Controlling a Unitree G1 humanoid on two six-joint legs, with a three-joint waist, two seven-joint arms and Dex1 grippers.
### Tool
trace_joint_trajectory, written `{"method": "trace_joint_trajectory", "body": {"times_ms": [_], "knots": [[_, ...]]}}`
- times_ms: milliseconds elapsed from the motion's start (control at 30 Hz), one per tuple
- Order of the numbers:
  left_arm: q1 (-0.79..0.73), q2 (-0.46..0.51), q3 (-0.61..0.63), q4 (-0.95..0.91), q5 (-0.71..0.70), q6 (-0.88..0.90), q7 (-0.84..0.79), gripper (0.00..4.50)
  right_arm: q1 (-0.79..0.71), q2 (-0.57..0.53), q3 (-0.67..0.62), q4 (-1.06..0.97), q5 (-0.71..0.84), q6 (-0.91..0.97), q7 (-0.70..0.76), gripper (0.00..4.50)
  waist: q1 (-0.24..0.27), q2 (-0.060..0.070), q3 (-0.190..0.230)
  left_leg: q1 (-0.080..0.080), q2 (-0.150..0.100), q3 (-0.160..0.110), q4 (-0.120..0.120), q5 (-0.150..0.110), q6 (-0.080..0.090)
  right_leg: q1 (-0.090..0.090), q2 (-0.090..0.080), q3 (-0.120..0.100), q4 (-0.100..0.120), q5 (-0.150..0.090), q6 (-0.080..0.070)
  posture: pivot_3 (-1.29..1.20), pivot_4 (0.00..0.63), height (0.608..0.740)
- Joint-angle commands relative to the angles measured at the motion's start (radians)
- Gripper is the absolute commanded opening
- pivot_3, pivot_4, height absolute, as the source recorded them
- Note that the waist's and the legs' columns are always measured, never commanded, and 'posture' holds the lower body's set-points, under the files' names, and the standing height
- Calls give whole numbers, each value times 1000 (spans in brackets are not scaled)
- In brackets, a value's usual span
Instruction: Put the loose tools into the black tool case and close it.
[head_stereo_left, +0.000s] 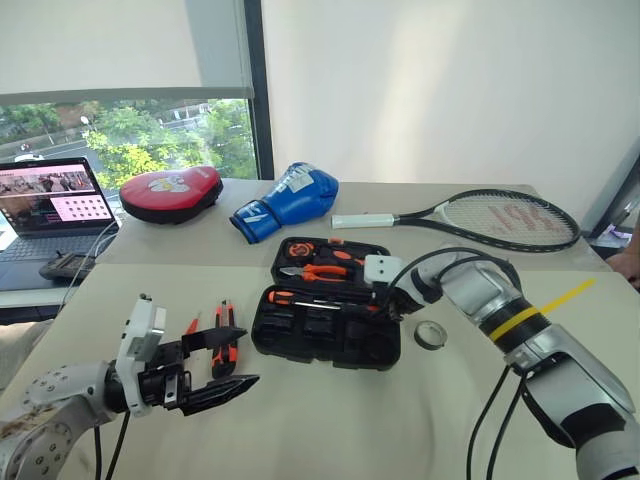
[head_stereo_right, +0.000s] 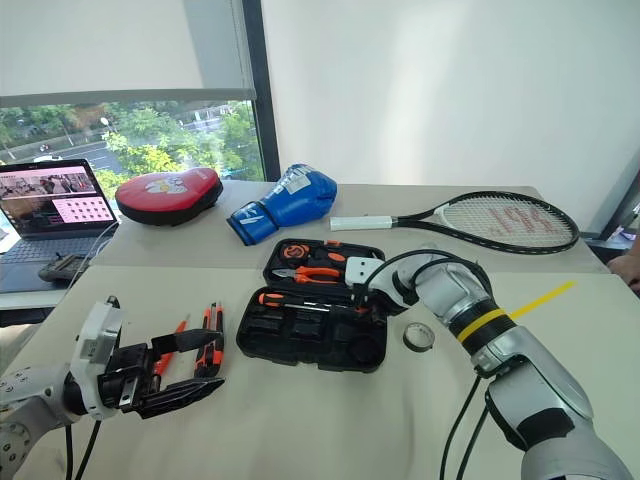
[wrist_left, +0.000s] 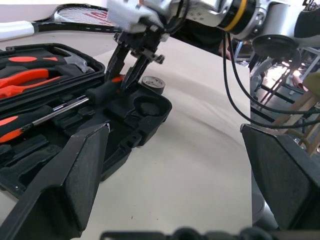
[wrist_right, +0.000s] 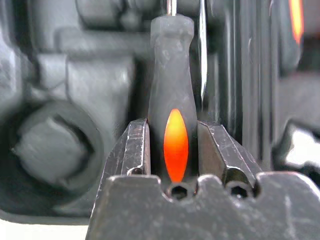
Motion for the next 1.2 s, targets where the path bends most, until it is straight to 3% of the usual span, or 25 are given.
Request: {"method": "trace_joint_trajectory", "body": {"times_ms": [33, 367, 433, 567, 700, 733, 800, 867, 1033, 1200], "knots": [[0, 10, 28, -24, -10, -19, 5, 4500, -7, 24, 14, 52, -58, -21, 15, 991, -4, 0, 0, 0, 0, 0, 0, 0, -1, 0, 0, 0, 0, 0, 0, 0, 150, 740], [12, 3, 23, -45, -14, -16, 33, 4500, -15, 57, -18, 52, -78, -54, 88, 991, -16, 0, 0, 2, 1, -1, -1, -1, 1, 1, 0, 0, 0, 0, -1, 0, 150, 740], [12, 3, 19, -46, -17, -14, 38, 4500, -8, 59, -36, 42, -70, -43, 94, 1999, -15, 0, 0, 0, 1, -1, -1, -1, 0, -1, -1, 0, 1, 0, -1, 0, 150, 740], [10, 4, 14, -48, -17, -13, 46, 4500, 16, 57, -89, -11, -46, -9, 86, 3158, -15, 0, 0, -2, 1, -1, -3, 0, -3, -4, -1, 0, 0, 0, -1, 0, 150, 740], [6, -1, 11, -48, -15, -14, 61, 4500, 47, 42, -212, -127, 40, 90, 80, 3158, -16, 0, 0, -2, 1, -1, -6, 0, -3, -4, -4, 0, -2, 0, -2, 0, 150, 740], [7, -2, 11, -51, -15, -14, 65, 4500, 60, 41, -249, -154, 58, 101, 58, 2736, -16, 0, 0, -3, 1, -1, -8, 0, -4, -5, -5, 0, -2, -1, -2, 0, 150, 740], [-1, -9, 7, -54, -18, -11, 87, 4500, 128, 36, -351, -265, 130, 174, 14, 2488, -15, 0, 0, -3, 1, -1, -9, 1, -4, -5, -5, 0, -2, -1, -2, 0, 150, 740], [-7, -14, -2, -57, -14, -11, 102, 4500, 210, 49, -426, -365, 167, 225, -62, 1782, -13, 0, 0, -3, 1, -1, -11, 1, -5, -5, -5, 0, -2, -1, -3, 0, 150, 740], [-15, -14, -14, -56, -13, -7, 113, 4500, 365, 123, -496, -527, 178, 304, -270, 88, -11, 0, 0, -2, 1, -3, -12, 2, -6, -5, -6, 0, -2, -1, -3, 0, 150, 740], [-41, -4, -29, -35, -16, 0, 105, 4500, 467, 233, -464, -564, 111, 297, -496, 21, -15, 0, 0, -2, 1, -3, -13, 4, -9, -5, -3, -1, -1, -2, -4, 0, 150, 740]]}}
